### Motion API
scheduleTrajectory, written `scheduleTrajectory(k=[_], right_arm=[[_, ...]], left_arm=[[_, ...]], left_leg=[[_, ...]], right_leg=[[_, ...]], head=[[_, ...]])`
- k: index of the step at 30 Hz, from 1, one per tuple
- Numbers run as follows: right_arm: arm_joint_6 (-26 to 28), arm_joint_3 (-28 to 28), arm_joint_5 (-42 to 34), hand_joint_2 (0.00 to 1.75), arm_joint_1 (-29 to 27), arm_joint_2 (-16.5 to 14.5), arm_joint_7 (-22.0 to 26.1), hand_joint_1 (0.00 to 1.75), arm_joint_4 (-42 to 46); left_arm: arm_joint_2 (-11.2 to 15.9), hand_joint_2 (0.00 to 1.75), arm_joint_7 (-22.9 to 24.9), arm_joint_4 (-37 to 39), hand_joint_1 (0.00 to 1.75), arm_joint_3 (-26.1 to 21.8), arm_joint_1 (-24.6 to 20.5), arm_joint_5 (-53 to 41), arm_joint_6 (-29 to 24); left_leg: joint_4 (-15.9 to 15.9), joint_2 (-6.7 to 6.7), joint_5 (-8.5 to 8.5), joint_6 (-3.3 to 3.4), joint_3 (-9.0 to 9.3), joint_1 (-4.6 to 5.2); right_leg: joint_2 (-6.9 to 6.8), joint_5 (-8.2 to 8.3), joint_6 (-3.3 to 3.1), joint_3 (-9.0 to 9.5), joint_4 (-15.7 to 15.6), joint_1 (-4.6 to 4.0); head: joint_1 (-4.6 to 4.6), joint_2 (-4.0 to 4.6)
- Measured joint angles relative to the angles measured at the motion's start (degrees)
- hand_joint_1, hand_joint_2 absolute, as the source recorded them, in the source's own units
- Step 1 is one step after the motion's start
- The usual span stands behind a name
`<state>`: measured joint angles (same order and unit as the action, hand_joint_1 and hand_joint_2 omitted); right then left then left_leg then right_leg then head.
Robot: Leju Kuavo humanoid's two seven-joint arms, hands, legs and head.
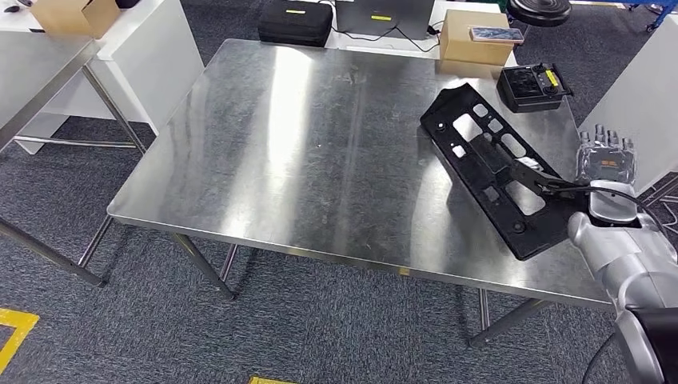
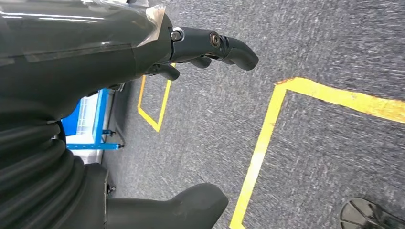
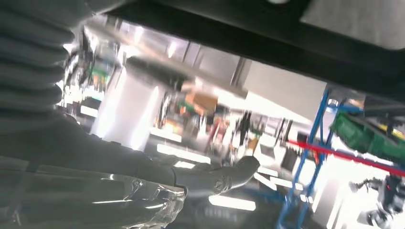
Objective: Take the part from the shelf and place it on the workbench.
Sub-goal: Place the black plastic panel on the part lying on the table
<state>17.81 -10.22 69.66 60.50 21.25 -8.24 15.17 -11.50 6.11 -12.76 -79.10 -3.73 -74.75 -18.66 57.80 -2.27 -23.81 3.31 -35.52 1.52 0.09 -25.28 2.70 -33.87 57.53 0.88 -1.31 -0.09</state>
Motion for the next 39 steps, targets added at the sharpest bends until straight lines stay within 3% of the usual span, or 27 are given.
scheduleTrajectory(k=[15, 20, 27, 30, 31, 34, 39], right_arm=[[0.2, 10.2, -5.8, 0.00, -3.1, -0.9, 1.5, 0.00, 0.0], [1.5, 14.2, -9.2, 0.00, -4.4, -1.6, 4.5, 0.00, 0.0], [5.1, 15.9, -6.0, 0.00, -5.3, -1.8, 6.7, 0.00, 0.0], [5.1, 15.9, -4.0, 0.00, -5.6, -1.6, 6.1, 0.00, 0.0], [5.1, 15.9, -3.6, 0.44, -5.7, -1.4, 5.8, 0.00, 0.0], [5.1, 15.9, -2.6, 1.75, -5.8, -0.4, 5.3, 0.00, 0.0], [5.2, 15.9, -1.2, 1.75, -5.8, 2.2, 4.7, 0.00, 0.2]], left_arm=[[0.0, 1.75, 3.5, 0.0, 0.00, 0.4, 0.0, -2.0, -1.2], [0.1, 1.75, 4.1, 0.0, 0.00, 0.7, 0.0, -2.4, -1.3], [0.1, 1.75, 2.9, 0.0, 0.00, 0.8, 0.0, -1.7, -1.3], [0.1, 0.44, 2.2, 0.0, 0.00, 0.8, 0.0, -1.5, -0.6], [0.1, 0.00, 2.1, 0.0, 0.00, 0.8, 0.0, -1.5, -0.3], [0.1, 0.00, 1.9, 0.0, 0.00, 0.8, 0.0, -1.6, 0.6], [0.1, 0.00, 1.5, 0.0, 0.00, 1.1, -0.1, -2.7, 2.5]], left_leg=[[0.0, 0.01, -0.02, 0.01, -0.05, 0.02], [0.0, 0.01, -0.02, 0.01, -0.05, 0.03], [0.0, 0.01, -0.02, 0.01, -0.06, 0.04], [0.0, 0.01, -0.02, 0.01, -0.05, 0.04], [0.0, 0.01, -0.02, 0.01, -0.05, 0.05], [0.0, 0.00, -0.02, 0.02, -0.06, 0.07], [0.0, 0.00, -0.02, 0.02, -0.07, 0.12]], right_leg=[[0.01, -0.01, 0.00, -0.03, 0.0, -0.01], [0.00, -0.01, 0.00, -0.02, 0.0, -0.01], [0.01, -0.01, 0.00, -0.04, 0.0, 0.00], [0.01, -0.01, 0.00, -0.05, 0.0, 0.00], [0.01, -0.01, 0.00, -0.04, 0.0, 0.00], [0.00, -0.01, 0.00, -0.04, 0.0, 0.00], [0.00, -0.01, 0.01, -0.04, 0.0, 0.02]], head=[[0.01, 0.00], [0.01, 0.00], [0.00, 0.00], [0.01, 0.00], [0.01, 0.00], [0.00, 0.00], [0.00, 0.00]])
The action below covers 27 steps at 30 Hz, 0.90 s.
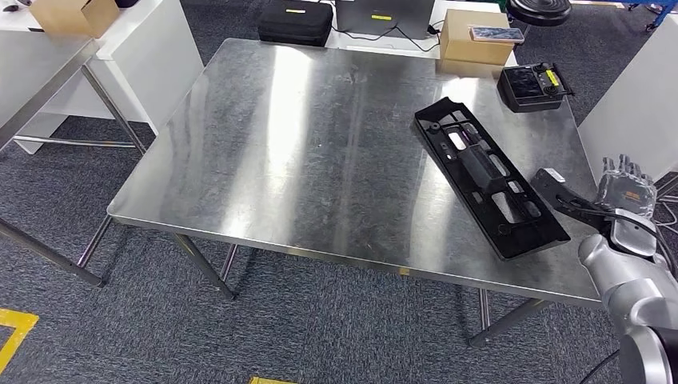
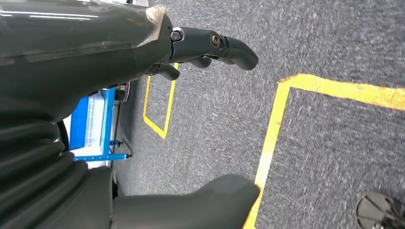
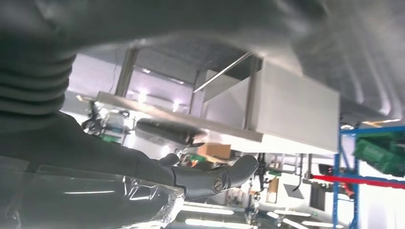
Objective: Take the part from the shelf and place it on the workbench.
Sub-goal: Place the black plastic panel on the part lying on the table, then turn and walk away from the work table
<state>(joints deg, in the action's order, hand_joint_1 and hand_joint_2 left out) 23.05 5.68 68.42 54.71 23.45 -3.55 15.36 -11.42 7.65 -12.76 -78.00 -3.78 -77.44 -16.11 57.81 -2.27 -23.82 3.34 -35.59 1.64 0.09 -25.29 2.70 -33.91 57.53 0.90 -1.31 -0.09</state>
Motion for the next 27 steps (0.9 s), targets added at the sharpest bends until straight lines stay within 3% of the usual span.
scheduleTrajectory(k=[10, 18, 24, 27], right_arm=[[5.3, 2.0, -0.3, 1.75, -1.8, 6.9, 1.1, 0.00, 1.2], [8.4, 8.9, -7.2, 1.75, -11.0, 12.9, 7.3, 0.00, 3.4], [9.6, 12.1, -7.6, 1.75, -14.9, 14.1, 6.6, 0.00, 4.6], [10.7, 15.1, -11.4, 1.75, -19.5, 15.1, 8.2, 0.00, 5.7]], left_arm=[[-0.1, 0.00, -2.6, 0.0, 0.00, 3.1, -0.1, -4.5, 6.3], [-0.6, 0.00, -4.2, 0.1, 0.00, 5.5, -0.1, -6.3, 8.0], [-1.8, 0.00, -6.9, 0.3, 0.00, 6.1, -0.9, -5.4, 9.0], [-2.4, 0.00, -7.2, 0.5, 0.00, 6.2, -1.6, -4.8, 10.2]], left_leg=[[0.0, -0.05, -0.06, 0.10, 0.01, 0.02], [0.0, -0.23, -0.19, 0.30, -0.09, 0.04], [0.0, -0.18, -0.19, 0.37, 0.02, 0.05], [0.1, -0.62, -0.17, 0.41, 0.06, 0.03]], right_leg=[[-0.06, -0.01, 0.01, -0.01, 0.0, 0.03], [-0.22, -0.04, 0.05, 0.02, 0.0, 0.03], [-0.14, -0.05, 0.05, -0.05, -0.1, 0.13], [-0.50, -0.21, 0.21, 0.06, -0.1, 0.20]], head=[[-0.01, 0.00], [0.01, 0.00], [-0.02, 0.00], [0.02, 0.00]])
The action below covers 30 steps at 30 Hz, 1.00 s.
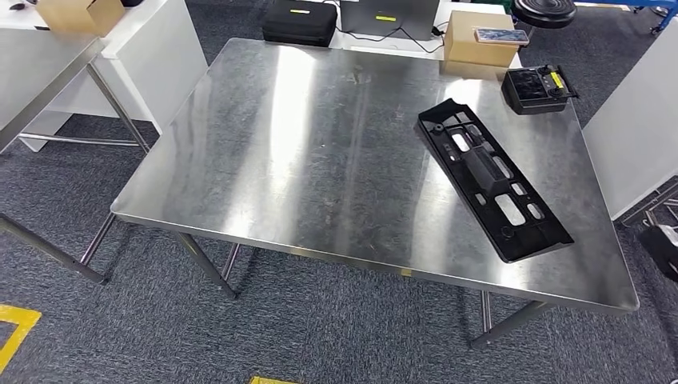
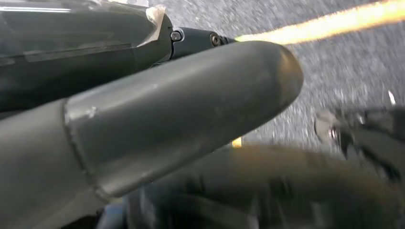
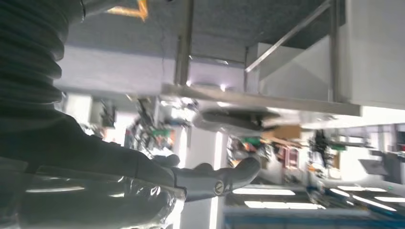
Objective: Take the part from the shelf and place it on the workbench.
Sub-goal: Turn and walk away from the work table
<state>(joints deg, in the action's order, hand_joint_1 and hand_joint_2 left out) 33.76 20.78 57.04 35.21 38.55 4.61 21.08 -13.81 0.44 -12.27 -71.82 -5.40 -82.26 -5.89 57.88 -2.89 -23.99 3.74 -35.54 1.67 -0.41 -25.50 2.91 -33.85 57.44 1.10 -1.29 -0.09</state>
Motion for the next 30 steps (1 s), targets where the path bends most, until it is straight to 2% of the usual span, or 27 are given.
scheduleTrajectory(k=[3, 8, 14, 20, 30], right_arm=[[0.0, 4.9, -3.7, 1.75, -7.8, 1.2, 0.9, 0.00, 1.9], [-2.2, 13.3, -6.2, 1.75, -19.2, 2.0, -0.8, 0.00, 4.4], [-3.4, 26.5, -7.8, 1.75, -29.9, 0.4, 1.3, 0.00, 5.9], [-3.7, 32.2, -6.2, 1.75, -32.4, -0.4, 1.1, 0.00, 6.5], [-3.8, 33.9, -6.0, 1.75, -32.7, -0.7, 0.9, 0.00, 6.7]], left_arm=[[-0.1, 0.00, -0.1, 0.1, 0.00, 0.0, -0.2, 0.7, 1.1], [-0.1, 0.00, -0.1, 0.1, 0.00, -0.1, -0.2, 1.9, 1.6], [-0.1, 0.00, -0.1, 0.2, 0.00, -0.1, -0.1, 2.4, 1.9], [-0.1, 0.00, -0.1, 0.2, 0.00, -0.1, -0.2, 2.5, 2.0], [-0.1, 0.00, -0.1, 0.2, 0.00, -0.1, -0.2, 2.5, 2.0]], left_leg=[[0.0, -0.35, -0.03, 0.04, -0.09, 0.01], [0.0, -0.33, -0.18, 0.17, -0.14, 0.09], [0.0, -0.33, -0.35, 0.21, -0.17, 0.15], [0.0, 0.13, -0.41, 0.24, 0.06, 0.20], [0.0, 0.16, -0.40, 0.26, 0.12, 0.26]], right_leg=[[-0.39, -0.11, 0.16, 0.15, 0.0, 0.00], [-0.41, -0.20, 0.20, 0.06, 0.0, 0.00], [-0.35, -0.35, 0.26, 0.15, 0.0, 0.01], [0.15, -0.33, 0.25, 0.15, 0.0, 0.03], [0.16, -0.33, 0.26, 0.17, 0.0, 0.12]], head=[[-0.01, 0.00], [-0.04, 0.00], [-0.04, 0.00], [-0.02, 0.00], [-0.03, 0.00]])
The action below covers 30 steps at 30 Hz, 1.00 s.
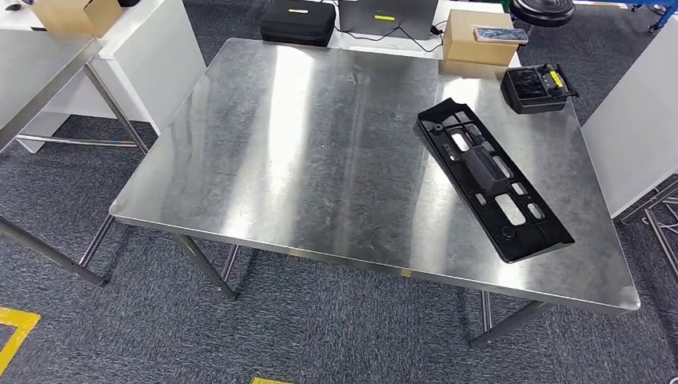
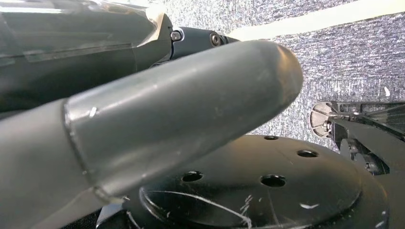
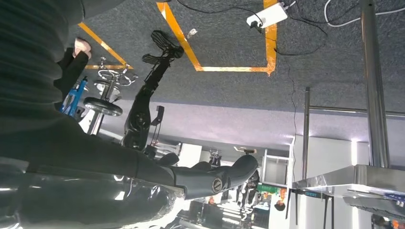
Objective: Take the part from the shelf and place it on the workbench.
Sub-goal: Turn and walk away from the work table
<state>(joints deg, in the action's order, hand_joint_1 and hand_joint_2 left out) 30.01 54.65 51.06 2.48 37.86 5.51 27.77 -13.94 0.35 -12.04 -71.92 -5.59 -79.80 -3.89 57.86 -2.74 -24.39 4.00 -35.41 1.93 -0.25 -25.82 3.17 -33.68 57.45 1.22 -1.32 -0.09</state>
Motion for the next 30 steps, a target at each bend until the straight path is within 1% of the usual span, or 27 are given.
scheduleTrajectory(k=[4, 6, 13, 15, 17, 18, 20, 22, 27, 30], right_arm=[[-0.9, 2.0, 0.2, 1.75, -0.5, -1.1, -1.5, 0.00, 0.4], [-1.3, 4.0, 0.4, 1.75, -1.1, -3.0, -2.5, 0.00, 0.7], [-2.5, 13.1, 4.6, 1.75, -2.3, -15.2, -4.4, 0.00, 1.9], [-3.7, 15.0, 5.7, 1.75, -2.0, -18.7, -3.9, 0.00, 1.3], [-4.5, 15.9, 6.9, 1.75, -1.4, -22.4, -2.3, 0.00, -0.3], [-4.6, 16.2, 7.0, 1.75, -1.0, -24.2, -1.1, 0.00, -1.3], [-4.5, 16.9, 6.4, 1.75, 0.0, -27.3, 1.4, 0.00, -3.5], [-4.8, 17.8, 5.6, 1.75, 0.9, -29.9, 2.8, 0.00, -5.4], [-4.9, 19.3, 3.8, 1.75, 2.1, -35.5, 3.0, 0.00, -8.2], [-4.8, 20.1, 2.3, 1.75, 2.4, -38.0, 3.9, 0.00, -9.1]], left_arm=[[0.0, 0.00, 0.0, 0.1, 0.00, 0.0, 0.0, 0.4, 0.0], [-0.1, 0.00, 0.1, 0.2, 0.00, 0.0, 0.0, 0.5, -0.1], [-0.3, 0.00, -0.2, 0.2, 0.00, -0.2, -0.2, 1.5, -0.9], [-0.3, 0.87, -0.3, 0.2, 0.00, -0.4, -0.3, 1.7, -1.3], [-0.3, 1.75, -0.2, 0.2, 0.00, -0.5, -0.3, 1.7, -2.2], [-0.3, 1.75, -0.2, 0.2, 0.00, -0.6, -0.4, 1.7, -2.6], [-0.3, 0.87, -0.4, 0.2, 0.00, -0.6, -0.4, 1.8, -3.2], [-0.3, 0.00, -0.6, 0.2, 0.00, -0.6, -0.5, 2.0, -3.5], [-0.1, 0.00, 0.2, 0.2, 0.00, -0.7, -0.5, 2.4, -4.0], [0.2, 0.00, 0.7, 0.2, 0.00, -0.9, -0.5, 2.5, -4.1]], left_leg=[[0.0, 0.02, -0.02, 0.01, 0.07, 0.01], [0.0, 0.01, -0.04, 0.00, 0.10, -0.04], [0.0, 0.15, -0.16, -0.17, 0.15, -0.22], [0.0, 0.21, -0.17, -0.23, 0.18, -0.30], [0.0, 0.26, -0.16, -0.27, 0.21, -0.34], [0.0, 0.29, -0.16, -0.28, 0.23, -0.36], [0.0, 0.33, -0.15, -0.30, 0.28, -0.36], [0.0, 0.33, -0.14, -0.32, 0.31, -0.37], [0.0, 0.33, -0.12, -0.37, 0.31, -0.40], [-0.1, 0.33, -0.12, -0.37, 0.30, -0.37]], right_leg=[[0.00, -0.02, -0.01, -0.03, 0.0, 0.07], [-0.01, -0.05, -0.02, -0.01, 0.0, 0.06], [0.09, -0.09, -0.08, 0.03, 0.0, -0.06], [0.11, -0.10, -0.13, 0.06, 0.0, -0.13], [0.16, -0.10, -0.17, 0.08, 0.0, -0.17], [0.20, -0.09, -0.18, 0.08, 0.0, -0.19], [0.24, -0.10, -0.20, 0.08, 0.0, -0.18], [0.25, -0.11, -0.22, 0.10, 0.0, -0.20], [0.24, -0.12, -0.24, 0.13, 0.0, -0.22], [0.24, -0.13, -0.25, 0.14, 0.0, -0.21]], head=[[0.00, 0.00], [0.03, 0.00], [0.01, 0.00], [0.01, 0.00], [0.01, 0.00], [0.00, 0.00], [-0.02, 0.00], [0.00, 0.00], [0.01, 0.00], [-0.01, 0.00]])
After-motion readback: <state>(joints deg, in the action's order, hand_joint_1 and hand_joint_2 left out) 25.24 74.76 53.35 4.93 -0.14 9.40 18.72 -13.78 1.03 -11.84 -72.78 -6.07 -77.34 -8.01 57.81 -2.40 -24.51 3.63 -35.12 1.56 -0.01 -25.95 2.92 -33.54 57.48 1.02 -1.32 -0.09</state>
